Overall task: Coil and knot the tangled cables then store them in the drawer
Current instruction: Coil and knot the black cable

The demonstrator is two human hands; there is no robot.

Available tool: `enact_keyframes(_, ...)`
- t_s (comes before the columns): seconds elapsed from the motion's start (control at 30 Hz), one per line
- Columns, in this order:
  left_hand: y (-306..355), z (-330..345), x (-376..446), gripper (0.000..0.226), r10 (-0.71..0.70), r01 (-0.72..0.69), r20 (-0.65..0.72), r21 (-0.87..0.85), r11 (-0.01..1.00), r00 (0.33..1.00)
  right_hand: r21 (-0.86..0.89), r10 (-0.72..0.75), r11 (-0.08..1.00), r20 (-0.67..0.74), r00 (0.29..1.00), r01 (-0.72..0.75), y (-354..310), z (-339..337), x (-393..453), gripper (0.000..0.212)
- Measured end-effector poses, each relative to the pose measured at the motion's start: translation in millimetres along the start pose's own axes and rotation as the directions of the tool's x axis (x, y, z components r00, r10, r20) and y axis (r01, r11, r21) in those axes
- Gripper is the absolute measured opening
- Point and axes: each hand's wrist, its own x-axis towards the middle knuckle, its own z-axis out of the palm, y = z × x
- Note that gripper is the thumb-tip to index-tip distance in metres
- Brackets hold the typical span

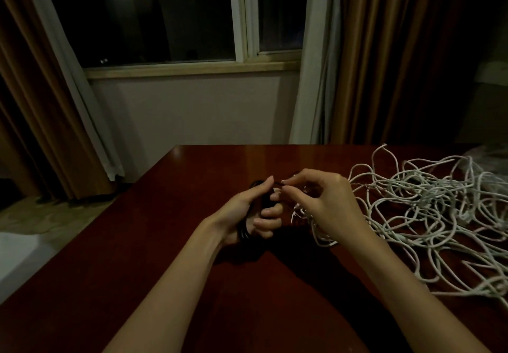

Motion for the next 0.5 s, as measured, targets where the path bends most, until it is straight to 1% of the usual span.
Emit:
enact_keyframes(0.07,0.7,0.3,1.1,0.039,0.032,-0.032,-0.006,0.010,0.999,0.999,0.011,0.023,1.000,0.022,0.999,-0.024,3.2,-4.9,1.2,0.010)
enact_keyframes(0.17,1.6,4.9,2.4,0.041,0.074,-0.066,-0.091,0.081,0.994,0.993,0.017,0.070,0.997,-0.039,0.997,-0.070,5.4,-8.9,2.5,0.006)
enact_keyframes(0.3,3.2,10.1,3.8,0.041,0.123,-0.098,-0.153,0.159,0.982,0.981,0.058,0.060,0.997,-0.089,0.994,-0.055,1.5,-9.5,3.8,0.004)
enact_keyframes(0.37,3.4,10.6,5.4,0.043,0.138,-0.119,-0.144,0.133,0.984,0.980,0.084,0.053,0.995,-0.114,0.992,-0.044,-1.3,-10.6,4.2,0.005)
enact_keyframes(0.43,2.4,10.9,6.6,0.046,0.156,-0.150,-0.115,0.057,0.987,0.981,0.126,0.068,0.991,-0.135,0.989,-0.051,-3.1,-12.0,4.1,0.006)
enact_keyframes(0.5,1.9,11.0,6.6,0.048,0.188,-0.189,-0.097,0.001,0.982,0.977,0.176,0.101,0.981,-0.120,0.988,-0.079,-4.8,-14.1,4.8,0.007)
